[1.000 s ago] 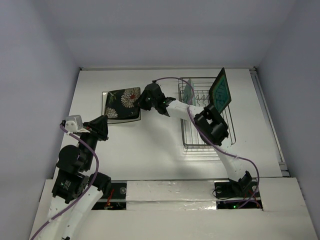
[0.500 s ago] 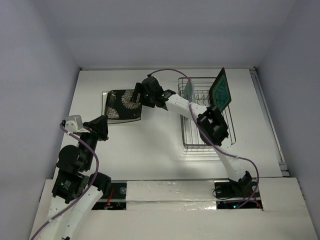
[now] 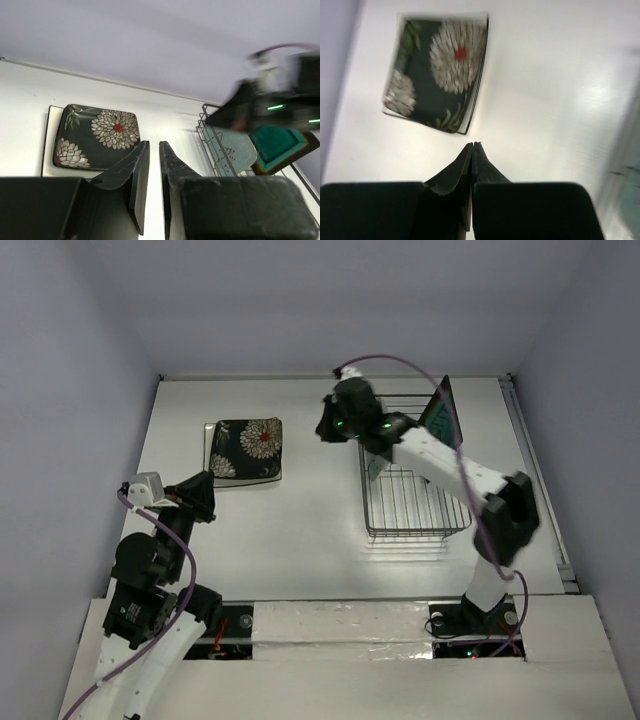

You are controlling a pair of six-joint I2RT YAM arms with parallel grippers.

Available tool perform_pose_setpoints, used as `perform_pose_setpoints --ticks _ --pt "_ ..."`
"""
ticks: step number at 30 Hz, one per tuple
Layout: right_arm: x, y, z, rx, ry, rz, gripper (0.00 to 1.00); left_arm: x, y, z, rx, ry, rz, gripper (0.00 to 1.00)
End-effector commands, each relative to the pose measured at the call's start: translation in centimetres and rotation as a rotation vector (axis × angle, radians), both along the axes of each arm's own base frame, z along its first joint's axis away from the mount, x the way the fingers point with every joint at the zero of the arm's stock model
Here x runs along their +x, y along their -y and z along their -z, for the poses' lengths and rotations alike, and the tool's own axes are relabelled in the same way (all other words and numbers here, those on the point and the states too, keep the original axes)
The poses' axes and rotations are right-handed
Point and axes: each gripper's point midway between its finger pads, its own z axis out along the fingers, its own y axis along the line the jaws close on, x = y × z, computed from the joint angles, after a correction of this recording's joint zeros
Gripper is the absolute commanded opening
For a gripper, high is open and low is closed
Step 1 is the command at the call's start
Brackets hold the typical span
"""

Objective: Unload the plates from the dish rack

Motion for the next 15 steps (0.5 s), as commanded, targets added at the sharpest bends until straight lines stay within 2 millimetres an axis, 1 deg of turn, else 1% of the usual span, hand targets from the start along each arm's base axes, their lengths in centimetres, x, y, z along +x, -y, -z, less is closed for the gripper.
perform_pose_setpoints --ticks 1,2,3,4,5,6,7,8,9,10,11,12,13,14,15 --pt "0.9 9.0 -10.6 0.067 0.228 0.086 0.00 -0.3 -0.2 -1.4 -0.026 0.058 0.000 0.11" --pt "1.6 12.5 -11.2 0.060 0.238 0.141 0.00 -0.5 -0.2 -1.5 -0.027 0.064 0.000 0.09" --pt "0.5 15.6 -12.1 0.021 0.249 0.187 0.00 -0.5 -0.2 -1.5 -0.029 0.066 0.000 0.07" --pt "1.0 18.9 -12.5 -0.013 0.257 0.260 0.00 -0.7 -0.3 -1.6 -0.032 0.073 0.000 0.01" --pt "0.3 19.9 -12.8 -0.045 0.260 0.280 0.00 -0.8 -0.4 -1.7 -0.034 0.077 0.000 0.00" --pt "0.1 23.6 -12.6 -0.123 0.242 0.372 0.00 -0.8 -0.4 -1.8 -0.036 0.078 0.000 0.00" --pt "0.0 25.3 -13.0 -0.153 0.241 0.415 0.00 -0.9 -0.4 -1.8 -0.036 0.081 0.000 0.00" --pt "-0.1 26.9 -12.9 -0.194 0.229 0.457 0.00 -1.0 -0.3 -1.9 -0.040 0.086 0.009 0.00" --pt "-0.5 30.2 -12.1 -0.285 0.193 0.539 0.00 -1.0 -0.2 -1.9 -0.039 0.085 0.010 0.00" --pt "-0.6 31.6 -12.2 -0.319 0.181 0.582 0.01 -1.0 -0.3 -2.0 -0.041 0.088 0.010 0.00" --pt "-0.9 33.0 -11.8 -0.358 0.157 0.619 0.04 -0.9 -0.2 -2.0 -0.045 0.084 0.011 0.00" --pt "-1.3 34.9 -11.3 -0.411 0.128 0.656 0.08 -0.8 -0.1 -2.1 -0.047 0.084 0.011 0.00" --pt "-1.3 35.4 -11.1 -0.424 0.116 0.662 0.21 -0.7 0.0 -2.0 -0.047 0.076 0.011 0.00" --pt "-0.9 35.7 -10.7 -0.432 0.102 0.654 0.30 -0.4 0.1 -1.8 -0.041 0.064 0.011 0.00" --pt "-0.5 35.3 -10.2 -0.421 0.083 0.618 0.40 -0.3 0.1 -1.6 -0.036 0.055 0.011 0.00"
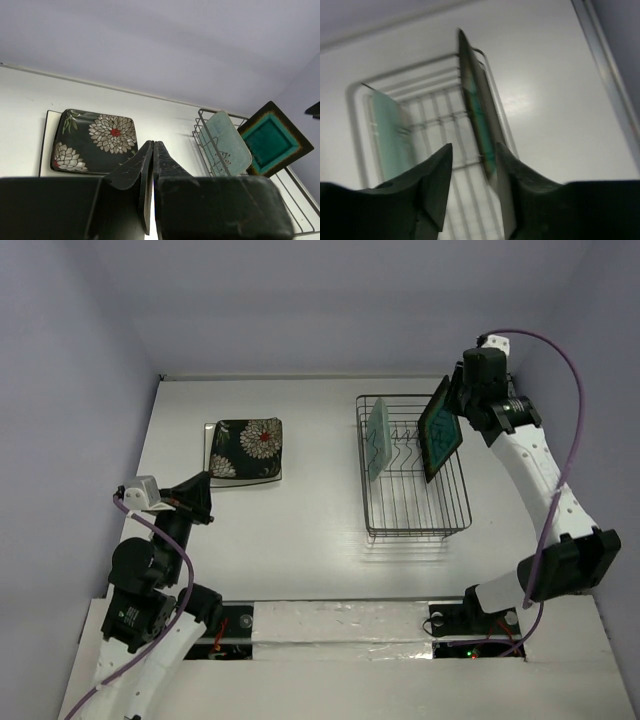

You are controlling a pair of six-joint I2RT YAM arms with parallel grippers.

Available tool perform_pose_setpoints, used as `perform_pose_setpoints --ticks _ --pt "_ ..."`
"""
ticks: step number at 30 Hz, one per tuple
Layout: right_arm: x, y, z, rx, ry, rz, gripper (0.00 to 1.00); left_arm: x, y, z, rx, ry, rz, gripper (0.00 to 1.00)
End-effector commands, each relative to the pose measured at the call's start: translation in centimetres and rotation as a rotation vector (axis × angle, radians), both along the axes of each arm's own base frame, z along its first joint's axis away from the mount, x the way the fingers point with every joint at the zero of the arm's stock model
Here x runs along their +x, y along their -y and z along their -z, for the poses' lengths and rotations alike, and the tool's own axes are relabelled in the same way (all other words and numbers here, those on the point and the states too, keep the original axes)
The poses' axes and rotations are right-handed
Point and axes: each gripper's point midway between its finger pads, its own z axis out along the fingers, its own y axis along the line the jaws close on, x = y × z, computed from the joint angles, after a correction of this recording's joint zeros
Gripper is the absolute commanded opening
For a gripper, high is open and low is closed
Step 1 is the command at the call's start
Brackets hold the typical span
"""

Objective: Unload the plates from the dish rack

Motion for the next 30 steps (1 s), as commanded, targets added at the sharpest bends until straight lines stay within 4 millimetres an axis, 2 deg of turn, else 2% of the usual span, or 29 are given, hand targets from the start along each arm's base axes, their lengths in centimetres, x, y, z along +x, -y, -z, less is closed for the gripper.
perform_pose_setpoints --ticks 1,4,5,11,15,16,18,19,22,30 --pt "-0.7 2.5 2.7 -0.116 -0.168 0.006 0.48 0.5 0.4 -0.6 -0.011 0.011 0.009 0.00" --pt "0.8 1.8 4.7 -0.128 -0.245 -0.045 0.50 0.6 0.7 -0.3 -0.005 0.001 0.019 0.05" --pt "1.4 1.6 6.1 -0.134 -0.283 -0.055 0.50 0.6 0.7 -0.3 -0.004 0.002 0.019 0.07" --pt "2.7 2.1 8.2 -0.176 -0.342 -0.035 0.50 0.5 0.6 -0.3 -0.002 0.005 0.019 0.11" --pt "3.3 2.4 9.8 -0.219 -0.402 -0.035 0.39 0.4 0.6 -0.4 -0.003 0.008 0.019 0.11" --pt "3.4 2.8 10.1 -0.242 -0.419 -0.022 0.32 0.5 0.6 -0.3 -0.002 0.006 0.019 0.11" --pt "3.6 3.2 9.7 -0.261 -0.418 -0.007 0.23 0.5 0.6 -0.4 -0.003 0.008 0.019 0.12" --pt "3.5 3.6 9.5 -0.280 -0.422 0.012 0.10 0.5 0.6 -0.3 -0.001 0.007 0.018 0.12" --pt "3.3 4.1 8.0 -0.299 -0.388 0.024 0.02 0.4 0.6 -0.4 -0.004 0.011 0.019 0.12" --pt "1.8 4.6 1.4 -0.336 -0.255 0.020 0.00 0.4 0.6 -0.5 -0.008 0.012 0.019 0.16"
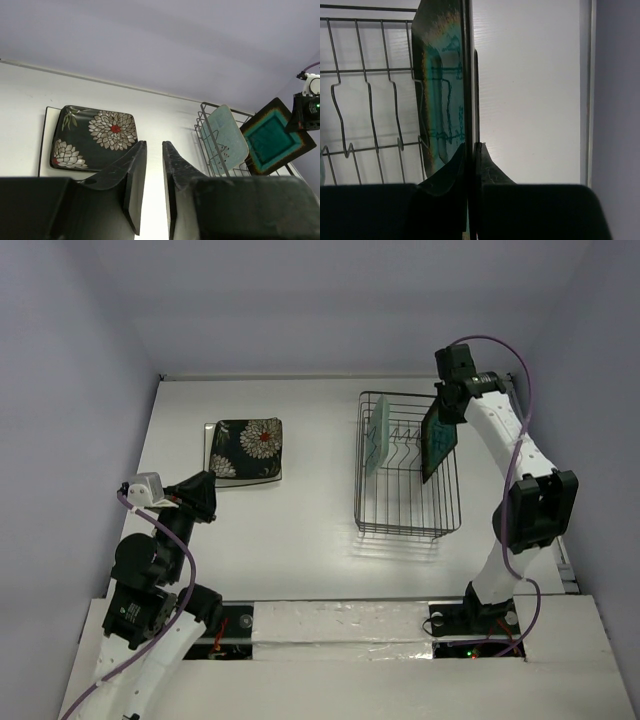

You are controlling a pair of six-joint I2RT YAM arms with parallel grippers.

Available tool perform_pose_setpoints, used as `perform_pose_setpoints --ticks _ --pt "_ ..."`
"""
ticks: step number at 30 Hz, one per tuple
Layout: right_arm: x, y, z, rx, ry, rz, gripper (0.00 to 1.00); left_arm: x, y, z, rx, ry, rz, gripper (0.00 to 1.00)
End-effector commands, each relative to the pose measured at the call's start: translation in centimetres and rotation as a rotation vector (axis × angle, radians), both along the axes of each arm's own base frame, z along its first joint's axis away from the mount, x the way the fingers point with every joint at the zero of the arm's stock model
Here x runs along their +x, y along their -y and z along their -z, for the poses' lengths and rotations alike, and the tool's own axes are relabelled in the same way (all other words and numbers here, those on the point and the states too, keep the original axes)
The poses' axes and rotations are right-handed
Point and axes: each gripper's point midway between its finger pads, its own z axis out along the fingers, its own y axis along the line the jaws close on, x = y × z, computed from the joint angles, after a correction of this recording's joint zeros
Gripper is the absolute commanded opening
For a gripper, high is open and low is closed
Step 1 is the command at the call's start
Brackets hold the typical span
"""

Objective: Unload the plates from the dish rack

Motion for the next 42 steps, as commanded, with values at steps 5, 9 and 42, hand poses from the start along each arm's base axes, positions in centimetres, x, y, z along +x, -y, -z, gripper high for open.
perform_pose_setpoints --ticks 5,9,42 --pt "-1.1 1.9 -12.7 -0.046 0.316 0.023 0.00 0.0 0.3 -0.9 -0.018 0.031 0.011 0.24" --pt "-1.8 1.7 -14.6 -0.036 0.366 0.019 0.00 0.2 0.3 -0.8 -0.016 0.026 0.011 0.27" --pt "-0.5 -41.8 -20.7 1.391 0.668 -0.481 0.00 0.8 0.4 0.1 -0.002 -0.013 0.002 0.00"
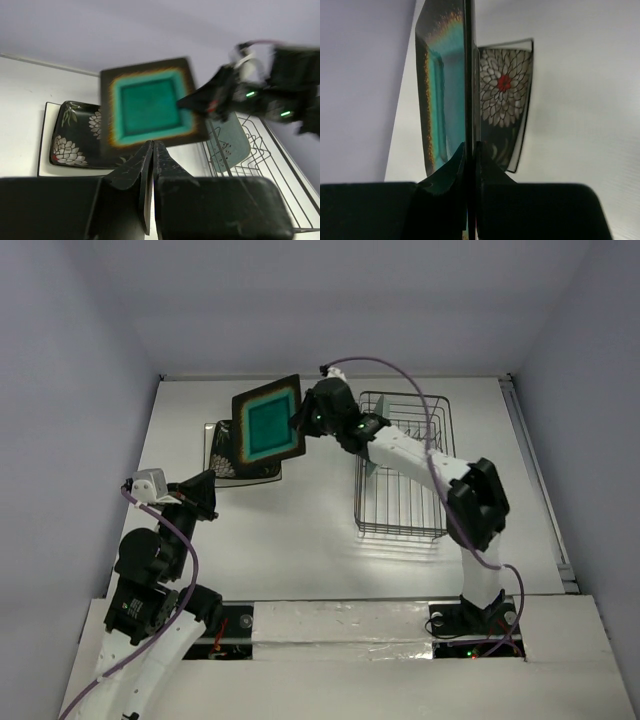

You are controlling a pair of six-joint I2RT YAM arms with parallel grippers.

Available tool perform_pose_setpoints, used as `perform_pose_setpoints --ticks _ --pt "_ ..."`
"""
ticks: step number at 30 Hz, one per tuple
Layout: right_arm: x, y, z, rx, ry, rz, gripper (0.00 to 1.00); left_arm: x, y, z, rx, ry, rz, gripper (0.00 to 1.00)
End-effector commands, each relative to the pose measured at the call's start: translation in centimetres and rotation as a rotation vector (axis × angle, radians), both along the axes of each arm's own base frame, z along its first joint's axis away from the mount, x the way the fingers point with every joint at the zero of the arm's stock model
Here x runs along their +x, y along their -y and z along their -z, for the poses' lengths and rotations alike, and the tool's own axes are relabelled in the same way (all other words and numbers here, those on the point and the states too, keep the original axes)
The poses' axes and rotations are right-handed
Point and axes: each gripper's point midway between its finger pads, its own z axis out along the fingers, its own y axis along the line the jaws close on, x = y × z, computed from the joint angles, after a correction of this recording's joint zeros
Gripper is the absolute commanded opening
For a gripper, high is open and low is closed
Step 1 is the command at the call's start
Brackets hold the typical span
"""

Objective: Unload the plates from the dish rack

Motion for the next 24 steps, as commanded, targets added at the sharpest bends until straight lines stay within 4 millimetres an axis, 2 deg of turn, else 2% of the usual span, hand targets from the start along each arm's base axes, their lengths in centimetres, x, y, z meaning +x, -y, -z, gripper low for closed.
perform_pose_setpoints --ticks 1,3,4,7,8,10,11,14,15,18,19,21,22,23,24 --pt "0.6 -5.1 -15.3 0.548 0.243 -0.075 0.00 0.3 0.2 -0.4 -0.005 0.012 0.002 0.00" --pt "1.2 -6.6 -13.8 0.561 0.223 -0.081 0.00 0.3 0.2 -0.4 -0.006 0.013 0.002 0.00" --pt "1.5 -8.1 -11.6 0.563 0.192 -0.094 0.00 0.4 0.2 -0.4 -0.008 0.015 0.002 0.00" --pt "1.8 -9.9 -10.3 0.624 0.148 -0.112 0.00 0.5 -0.3 -0.5 -0.010 0.019 -0.019 0.01" --pt "2.3 -10.5 -8.4 0.623 0.118 -0.108 0.00 0.5 -0.3 -0.5 -0.010 0.019 -0.019 0.01" --pt "2.7 -11.1 -7.1 0.644 0.080 -0.102 0.00 0.5 -0.3 -0.5 -0.009 0.017 -0.019 0.02" --pt "2.6 -11.9 -5.6 0.637 0.052 -0.101 0.00 0.5 -0.2 -0.4 -0.007 0.016 -0.020 0.02" --pt "3.1 -12.1 -3.7 0.648 0.006 -0.077 0.00 0.6 -0.2 -0.4 -0.007 0.016 -0.020 0.02" --pt "3.3 -12.3 -2.3 0.637 -0.018 -0.066 0.00 0.6 -0.2 -0.5 -0.008 0.018 -0.020 0.02" --pt "3.3 -12.6 -0.2 0.629 -0.073 -0.054 0.07 0.6 -0.2 -0.5 -0.008 0.018 -0.020 0.02" --pt "2.9 -13.0 1.0 0.611 -0.101 -0.051 0.17 0.6 -0.2 -0.4 -0.007 0.015 -0.020 0.02" --pt "2.9 -12.8 1.8 0.591 -0.111 -0.037 0.31 0.6 -0.2 -0.4 -0.007 0.016 -0.020 0.03" --pt "2.8 -12.5 2.4 0.554 -0.118 -0.034 0.45 0.6 -0.2 -0.4 -0.007 0.016 -0.020 0.03" --pt "2.8 -12.5 2.6 0.529 -0.119 -0.031 0.52 0.6 -0.2 -0.4 -0.007 0.016 -0.020 0.02" --pt "2.7 -12.2 3.6 0.481 -0.143 -0.019 0.59 0.6 -0.2 -0.4 -0.008 0.018 -0.020 0.02"
